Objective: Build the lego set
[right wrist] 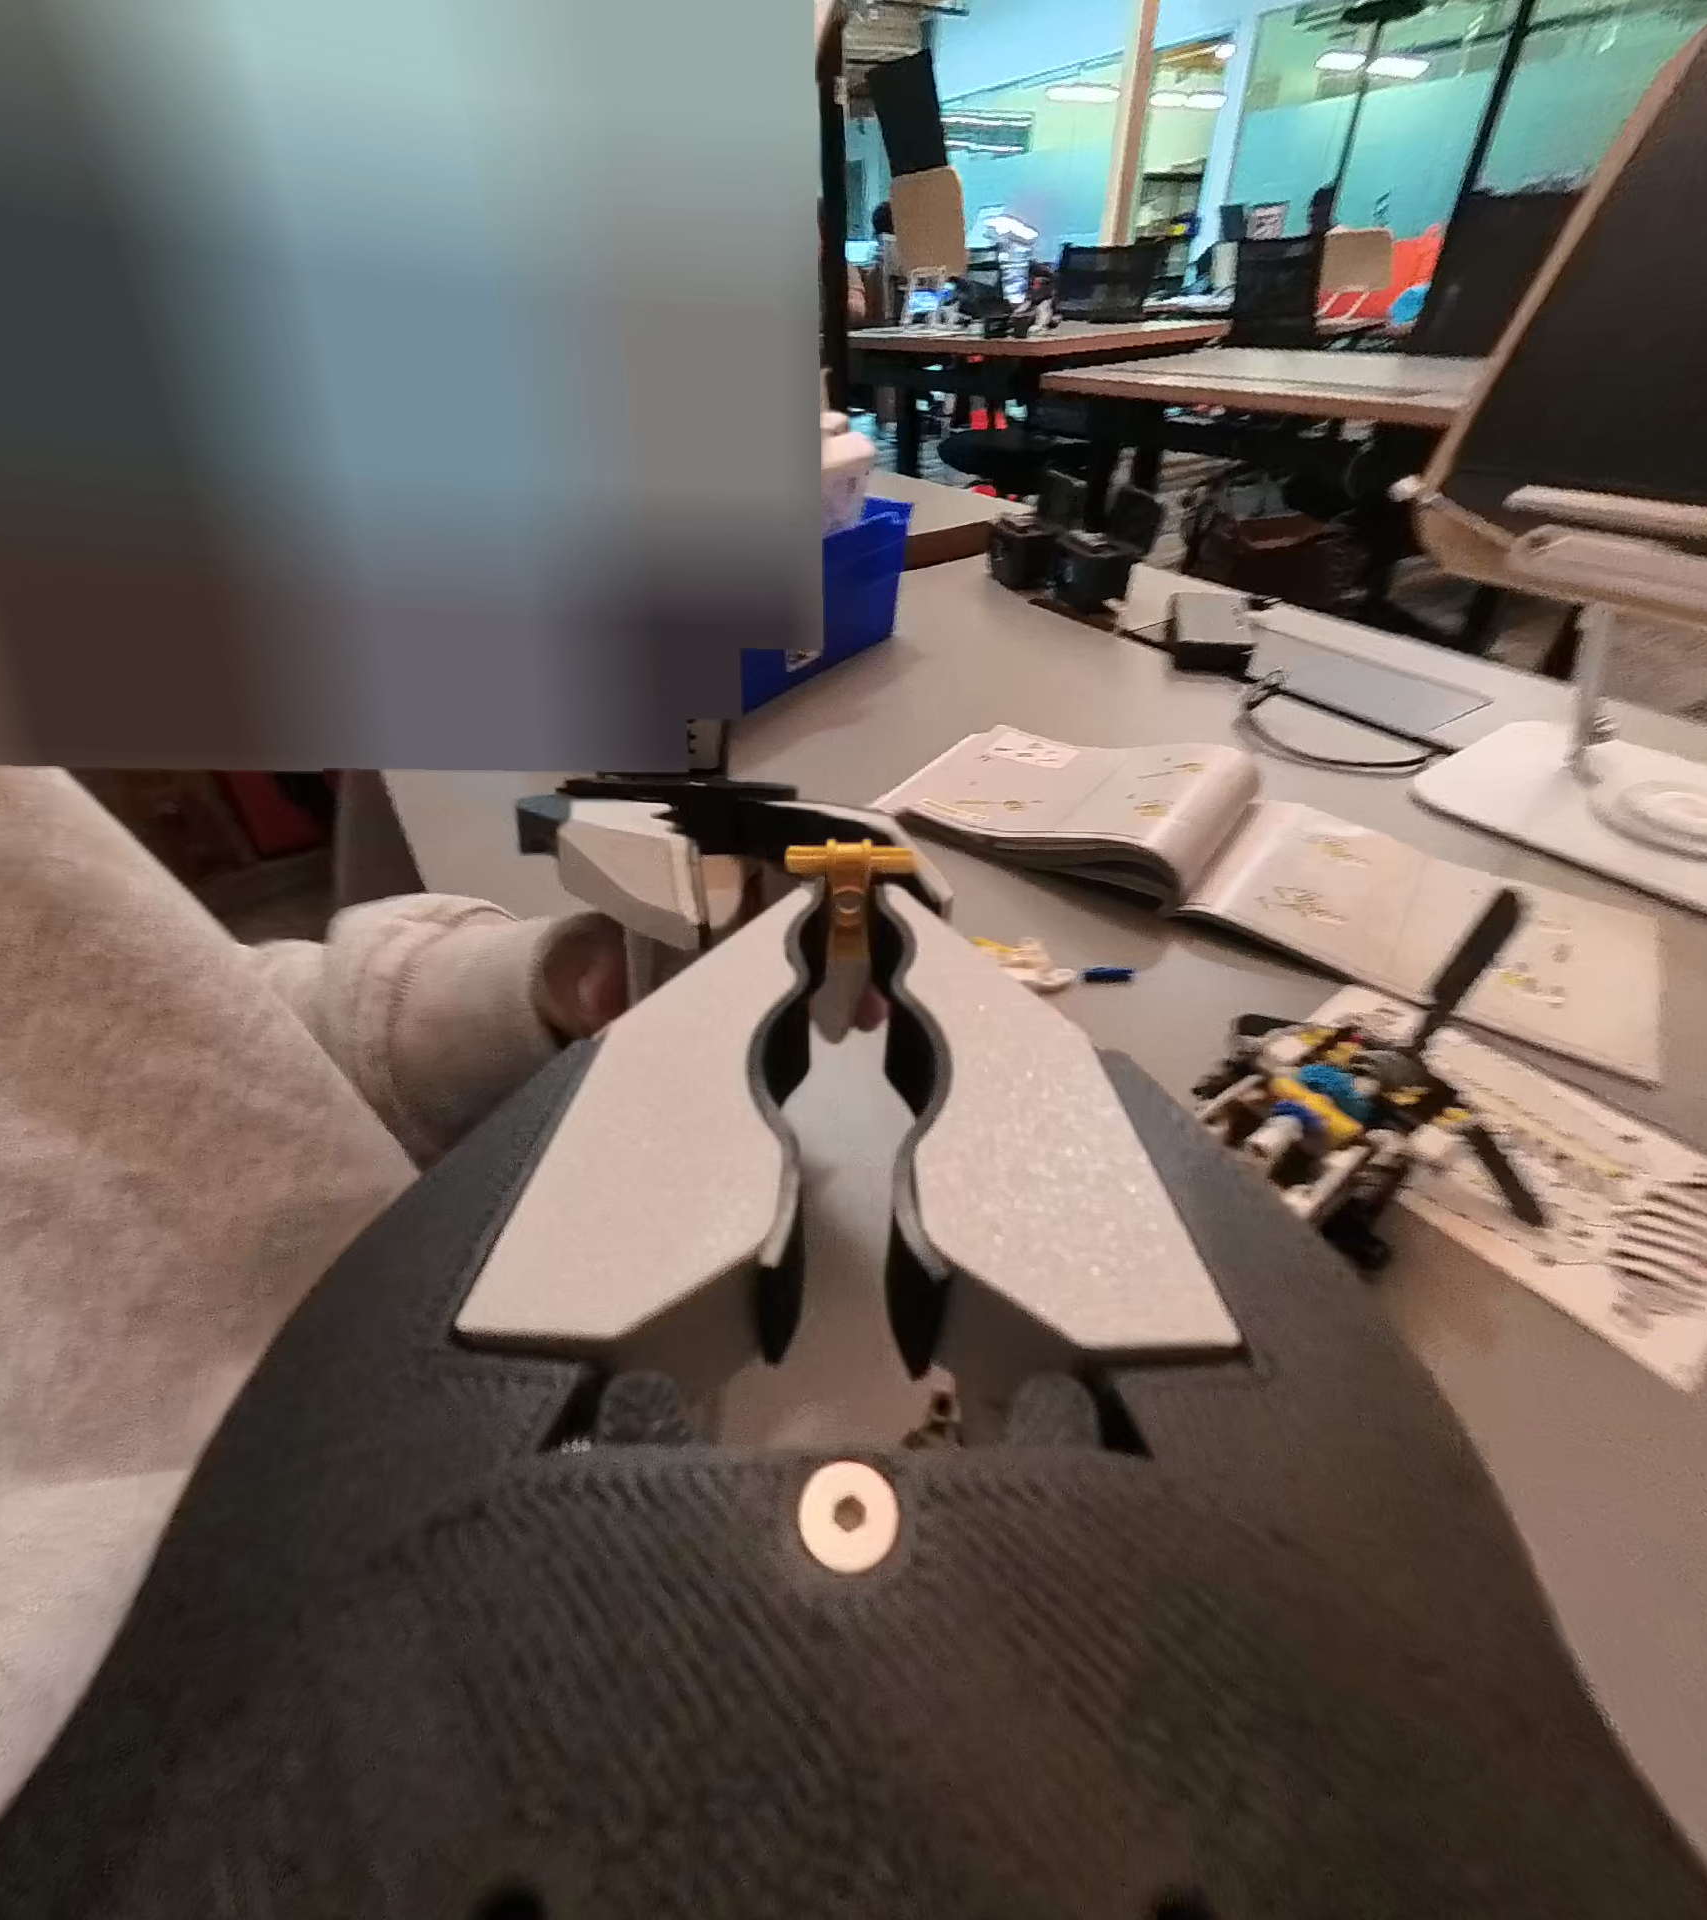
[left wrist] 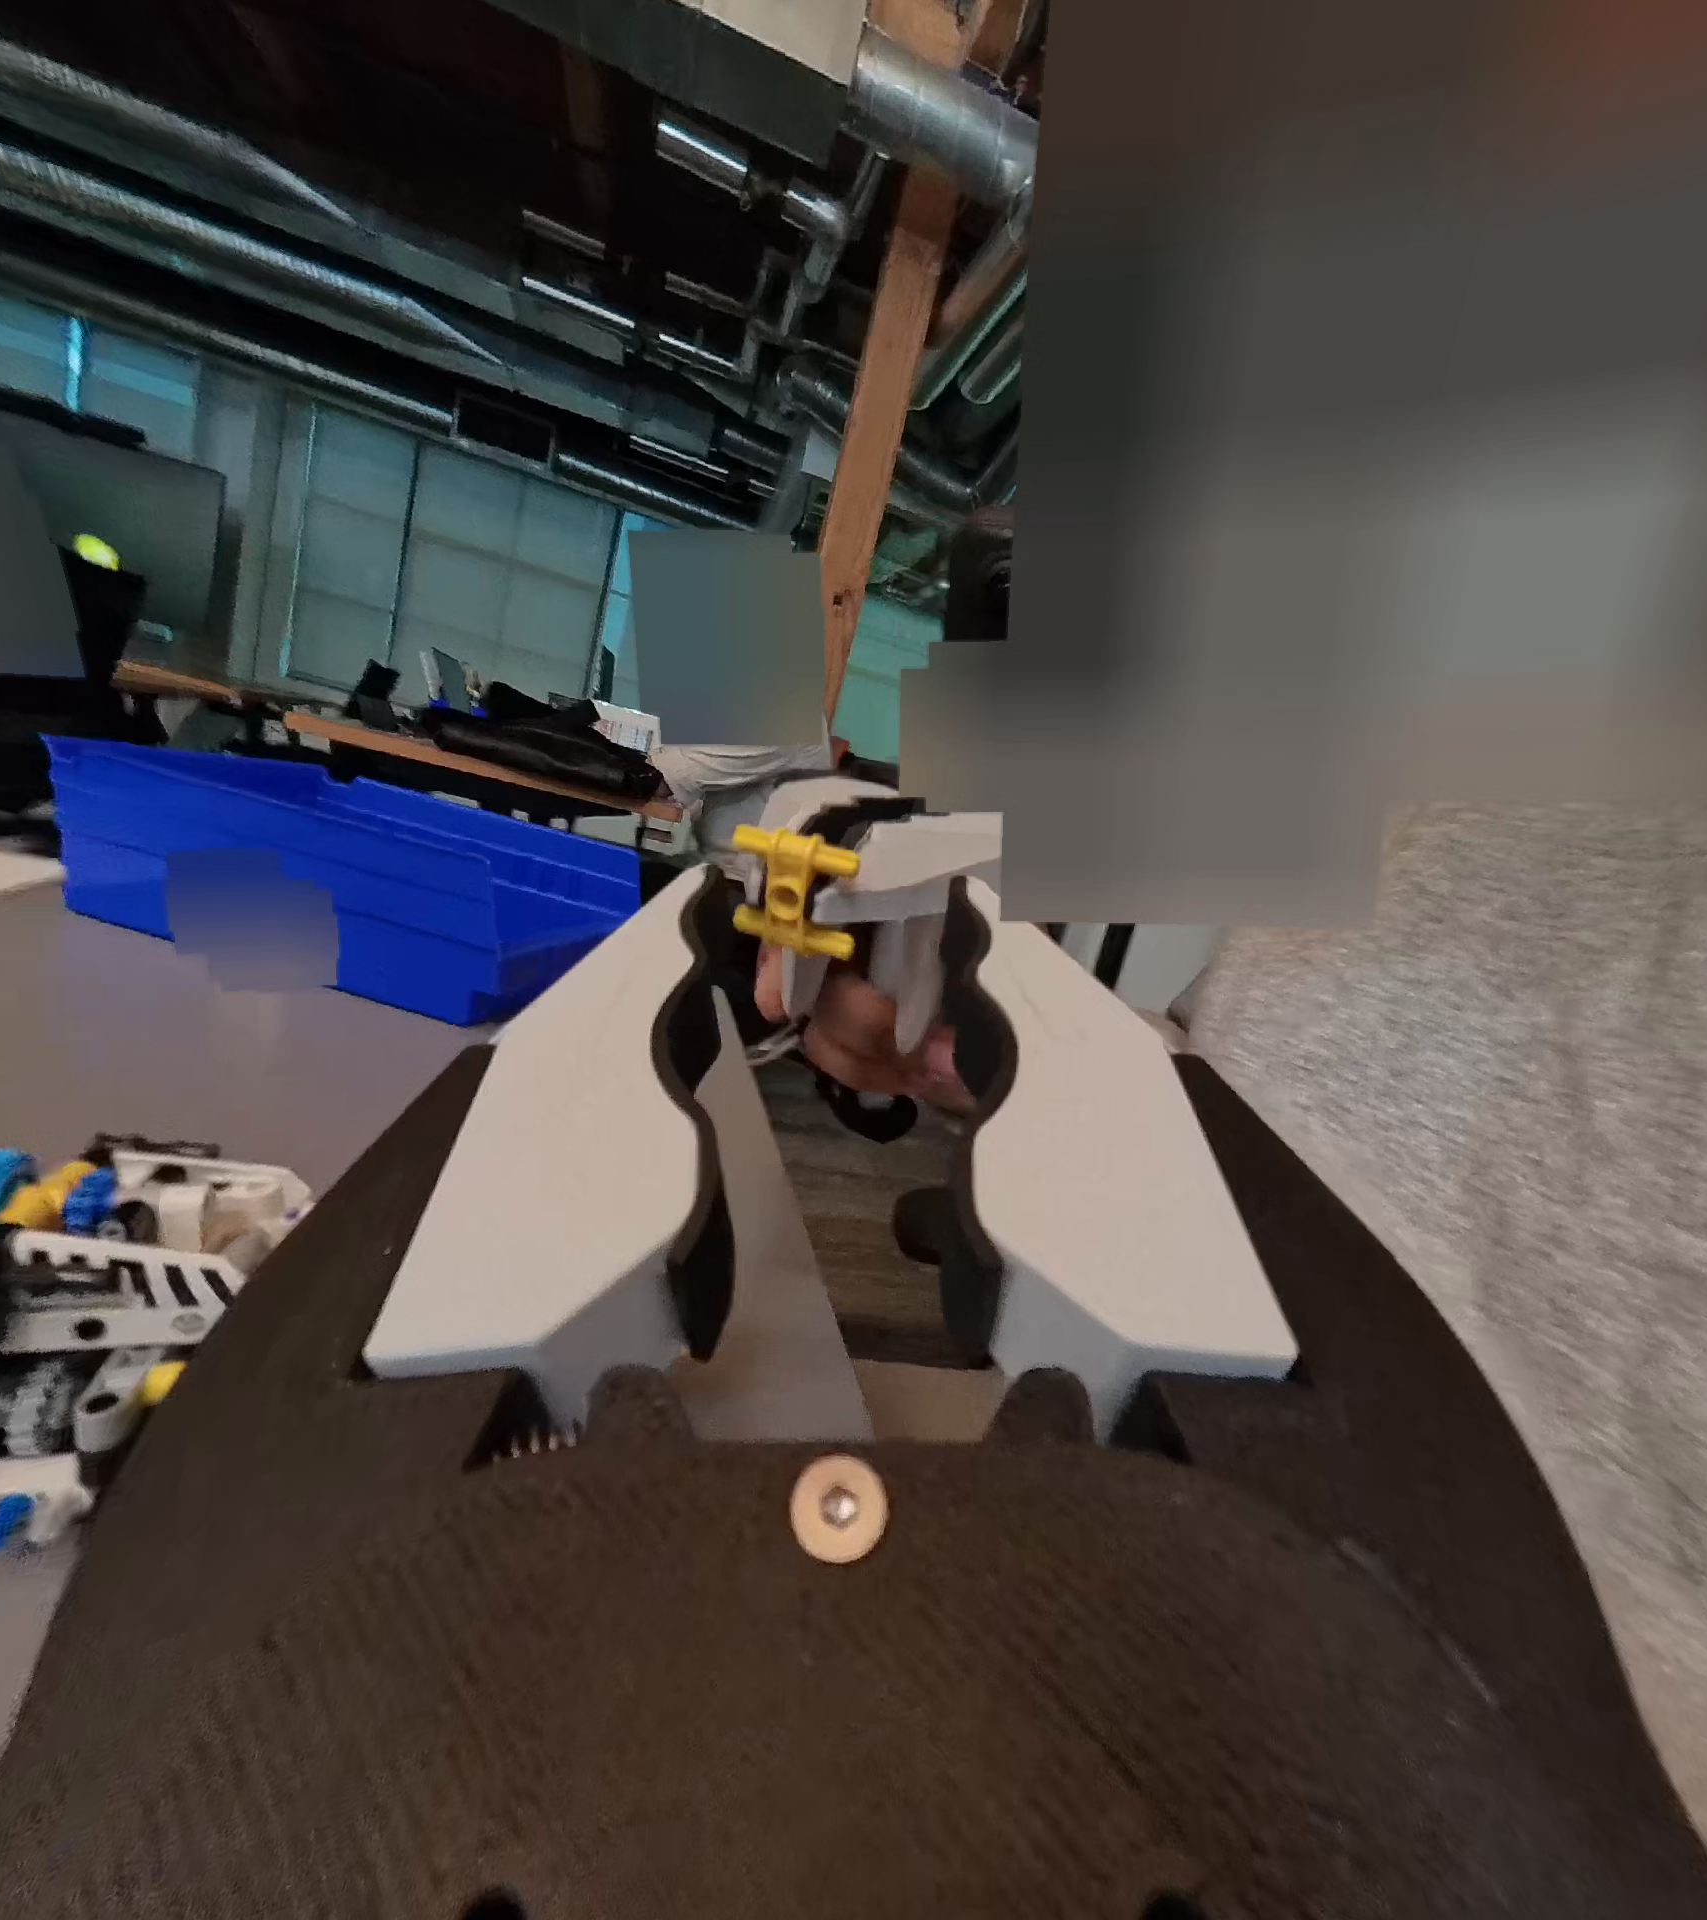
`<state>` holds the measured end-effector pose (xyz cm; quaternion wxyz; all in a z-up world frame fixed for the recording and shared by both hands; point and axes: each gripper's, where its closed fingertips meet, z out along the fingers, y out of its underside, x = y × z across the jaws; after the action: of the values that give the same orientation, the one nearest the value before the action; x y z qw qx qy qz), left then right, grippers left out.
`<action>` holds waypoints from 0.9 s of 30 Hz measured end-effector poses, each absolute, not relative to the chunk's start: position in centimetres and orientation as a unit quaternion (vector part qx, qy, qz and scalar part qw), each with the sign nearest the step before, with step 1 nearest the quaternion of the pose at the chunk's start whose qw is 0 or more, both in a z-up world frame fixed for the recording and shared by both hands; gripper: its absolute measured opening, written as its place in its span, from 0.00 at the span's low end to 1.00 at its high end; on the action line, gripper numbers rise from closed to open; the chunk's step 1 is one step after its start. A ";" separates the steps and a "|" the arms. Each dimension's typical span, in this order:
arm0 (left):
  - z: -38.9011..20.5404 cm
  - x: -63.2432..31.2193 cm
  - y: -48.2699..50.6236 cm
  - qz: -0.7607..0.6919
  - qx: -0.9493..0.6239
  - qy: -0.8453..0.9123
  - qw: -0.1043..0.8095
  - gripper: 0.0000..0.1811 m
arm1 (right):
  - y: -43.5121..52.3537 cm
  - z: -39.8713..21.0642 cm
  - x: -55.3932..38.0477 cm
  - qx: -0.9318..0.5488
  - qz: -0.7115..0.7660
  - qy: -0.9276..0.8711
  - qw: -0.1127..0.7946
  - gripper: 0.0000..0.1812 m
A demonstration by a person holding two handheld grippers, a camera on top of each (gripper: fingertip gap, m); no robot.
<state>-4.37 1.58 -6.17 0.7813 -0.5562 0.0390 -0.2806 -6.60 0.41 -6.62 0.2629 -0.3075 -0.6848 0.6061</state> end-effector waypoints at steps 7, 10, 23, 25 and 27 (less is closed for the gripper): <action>-8.4 -5.8 3.2 -0.360 -0.594 -0.037 0.718 0.18 | 3.2 -7.1 -7.1 -0.219 0.369 -0.748 0.506 0.02; -8.8 -5.7 3.4 -0.386 -0.595 -0.045 0.703 0.16 | 3.6 -8.2 -7.5 -0.190 0.266 -0.770 0.548 0.03; -9.6 -6.9 3.5 -0.414 -0.592 -0.082 0.687 0.04 | 3.0 -10.2 -7.9 -0.135 0.184 -0.795 0.562 0.03; -9.7 -7.5 3.4 -0.418 -0.584 -0.098 0.689 0.03 | 2.7 -9.6 -7.9 -0.142 0.219 -0.780 0.569 0.05; -9.7 -8.4 3.2 -0.428 -0.569 -0.121 0.692 0.03 | 2.6 -8.3 -7.8 -0.164 0.271 -0.755 0.574 0.18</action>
<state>-8.37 3.25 -9.65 0.6915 -0.5690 -0.1207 -0.4284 -7.83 2.57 -8.29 0.5738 -0.1639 -0.7554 0.2707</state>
